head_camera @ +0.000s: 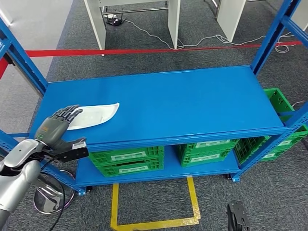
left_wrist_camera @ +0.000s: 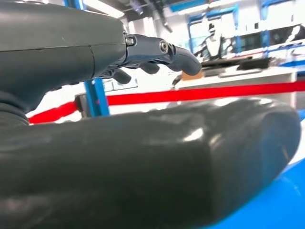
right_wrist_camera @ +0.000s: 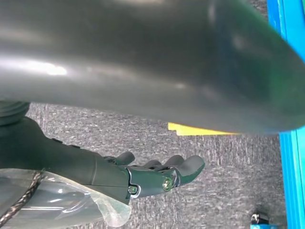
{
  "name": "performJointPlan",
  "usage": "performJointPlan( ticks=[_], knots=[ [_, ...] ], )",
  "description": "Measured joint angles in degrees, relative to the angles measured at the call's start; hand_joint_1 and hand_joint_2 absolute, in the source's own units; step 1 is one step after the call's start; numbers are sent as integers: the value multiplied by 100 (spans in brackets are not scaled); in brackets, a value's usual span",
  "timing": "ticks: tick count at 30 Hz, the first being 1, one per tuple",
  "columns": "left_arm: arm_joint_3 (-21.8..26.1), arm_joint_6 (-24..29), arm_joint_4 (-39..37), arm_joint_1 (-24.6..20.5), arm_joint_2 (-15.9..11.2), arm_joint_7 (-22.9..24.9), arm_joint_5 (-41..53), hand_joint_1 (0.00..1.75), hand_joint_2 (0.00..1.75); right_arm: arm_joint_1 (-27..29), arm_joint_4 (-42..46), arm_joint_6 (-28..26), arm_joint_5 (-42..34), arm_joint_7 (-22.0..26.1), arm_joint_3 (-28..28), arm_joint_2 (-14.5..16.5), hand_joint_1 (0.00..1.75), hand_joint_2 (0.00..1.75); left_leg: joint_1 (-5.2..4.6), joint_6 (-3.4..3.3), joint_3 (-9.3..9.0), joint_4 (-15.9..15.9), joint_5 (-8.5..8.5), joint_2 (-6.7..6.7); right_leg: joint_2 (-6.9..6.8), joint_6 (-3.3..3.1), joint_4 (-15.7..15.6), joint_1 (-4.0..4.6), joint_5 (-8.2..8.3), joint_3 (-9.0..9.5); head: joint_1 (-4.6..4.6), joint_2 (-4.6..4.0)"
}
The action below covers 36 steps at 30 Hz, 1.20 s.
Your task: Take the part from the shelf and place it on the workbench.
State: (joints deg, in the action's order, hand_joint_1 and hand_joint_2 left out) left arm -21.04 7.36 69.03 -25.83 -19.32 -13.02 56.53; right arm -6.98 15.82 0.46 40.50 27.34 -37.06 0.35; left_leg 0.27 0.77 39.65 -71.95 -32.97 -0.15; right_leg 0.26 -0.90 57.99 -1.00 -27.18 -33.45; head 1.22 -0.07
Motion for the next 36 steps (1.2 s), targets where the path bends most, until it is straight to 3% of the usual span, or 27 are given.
performJointPlan(
  ticks=[1,3,5,7,9,13,15,17,18,19,20,21,22,24,28,30,33,34,35,36],
  knots=[
    [-1,-1,-1,18,1,3,1,0,0,4,0,0,3,0,-2,0,0,0,9,9,139,-242,-33,0,1,-3,1,1,-9,9,1,0],
    [1,-3,-1,35,0,4,2,0,0,8,0,0,11,0,-3,0,0,0,16,0,139,-133,205,0,8,3,2,1,-30,43,-1,0],
    [8,-4,1,30,-2,6,1,0,0,6,0,1,19,0,-3,0,0,0,17,-32,-105,458,601,0,15,18,3,1,-56,91,-1,-1],
    [17,-7,1,18,-4,6,-1,0,0,0,-1,2,24,1,-4,1,0,0,-2,-76,-354,1008,814,1,19,50,3,11,-84,117,2,-1],
    [23,-13,1,5,-5,8,-3,0,0,-7,-2,7,27,1,-6,1,0,0,-27,-110,-470,1284,830,-1,22,92,7,23,-96,100,4,0],
    [54,-18,8,-2,-3,26,-5,0,0,2,0,17,30,3,-11,1,0,0,-12,-179,-500,1401,800,-8,6,211,6,16,-126,49,12,0],
    [63,-18,15,-17,3,32,-5,0,0,-5,0,23,31,6,-15,0,0,0,13,-238,-548,1450,808,-2,-2,261,383,15,-325,-146,23,0],
    [62,-19,16,-18,9,32,-5,0,0,0,0,28,31,7,-20,-3,0,0,3,-273,-560,1451,791,1,-4,287,1156,17,-628,-558,29,0],
    [61,-19,16,-8,11,32,-5,0,0,8,0,31,31,7,-23,-4,0,0,-1,-280,-565,1449,783,0,-5,295,1482,19,-710,-760,28,0],
    [60,-19,16,2,14,32,-5,0,0,16,0,34,31,7,-25,-4,0,0,-5,-284,-574,1448,772,0,-5,297,1623,22,-685,-877,28,0],
    [60,-19,16,9,15,32,-5,0,0,21,0,37,31,7,-26,-4,0,0,-6,-281,-590,1445,758,-1,-5,292,1541,23,-550,-880,28,0],
    [59,-19,16,13,17,33,-5,0,0,20,0,38,31,7,-27,-5,0,0,-6,-273,-615,1441,737,-3,-6,283,1231,23,-323,-763,28,0],
    [60,-19,16,14,20,33,-5,0,0,16,0,38,31,7,-28,-8,0,0,-6,-257,-639,1433,712,-3,-9,267,818,23,-95,-586,28,-1],
    [62,-19,16,9,22,35,-5,0,0,2,0,37,31,7,-30,-12,0,0,-29,-204,-652,1397,667,-10,-7,226,173,29,135,-251,24,0],
    [74,-14,22,12,20,54,-6,0,0,10,0,37,33,7,-35,-13,0,0,-36,-106,-646,1358,625,-15,10,103,33,36,111,-148,17,0],
    [93,9,28,10,19,71,-9,0,0,6,0,37,39,8,-39,-13,0,0,-25,-44,-542,1081,439,-10,8,43,15,12,106,-116,-5,-1],
    [101,99,29,72,30,82,33,0,131,6,0,37,47,8,-46,-13,0,0,-1,23,-24,7,-20,-5,7,-2,13,12,85,-93,-24,-1],
    [99,132,28,110,43,83,60,0,175,8,0,37,50,5,-50,-13,0,0,4,28,107,-230,-60,-5,9,-6,14,15,80,-89,-25,0],
    [97,161,28,142,60,82,85,0,175,10,0,37,55,2,-55,-13,0,0,6,22,147,-265,10,-5,11,-7,14,17,74,-82,-26,-1],
    [96,189,27,163,80,79,104,0,175,10,0,36,59,-1,-59,-13,0,0,6,4,70,-52,192,-4,14,-7,15,22,67,-69,-25,-1]
  ],
)
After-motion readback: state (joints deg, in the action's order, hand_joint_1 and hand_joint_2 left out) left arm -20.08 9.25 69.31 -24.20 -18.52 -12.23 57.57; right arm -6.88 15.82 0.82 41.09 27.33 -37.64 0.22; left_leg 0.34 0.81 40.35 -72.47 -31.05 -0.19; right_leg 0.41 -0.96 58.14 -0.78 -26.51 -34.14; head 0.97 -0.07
